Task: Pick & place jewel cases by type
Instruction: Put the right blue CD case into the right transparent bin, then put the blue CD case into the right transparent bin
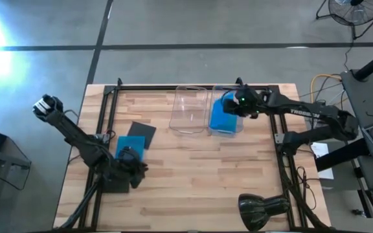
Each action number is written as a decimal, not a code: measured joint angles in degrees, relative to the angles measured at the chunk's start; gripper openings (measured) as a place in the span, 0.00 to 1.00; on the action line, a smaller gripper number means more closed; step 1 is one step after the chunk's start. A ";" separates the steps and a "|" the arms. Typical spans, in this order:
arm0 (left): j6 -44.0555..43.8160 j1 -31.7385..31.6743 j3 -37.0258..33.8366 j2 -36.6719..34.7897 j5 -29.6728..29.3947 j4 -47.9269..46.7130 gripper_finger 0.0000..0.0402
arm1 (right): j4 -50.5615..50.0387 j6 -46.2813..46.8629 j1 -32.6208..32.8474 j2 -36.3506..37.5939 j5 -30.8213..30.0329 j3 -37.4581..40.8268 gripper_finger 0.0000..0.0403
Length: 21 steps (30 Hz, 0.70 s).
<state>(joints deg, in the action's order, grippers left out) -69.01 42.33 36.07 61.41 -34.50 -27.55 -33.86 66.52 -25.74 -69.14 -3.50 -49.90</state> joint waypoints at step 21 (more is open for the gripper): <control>-4.46 -1.47 0.09 -4.31 9.63 -23.55 0.16 | -9.55 -12.91 21.15 -0.53 -3.18 -12.46 0.56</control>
<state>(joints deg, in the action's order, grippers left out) -73.48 40.86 36.16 57.10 -24.87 -51.10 -43.41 53.60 -4.58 -69.67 -6.68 -62.37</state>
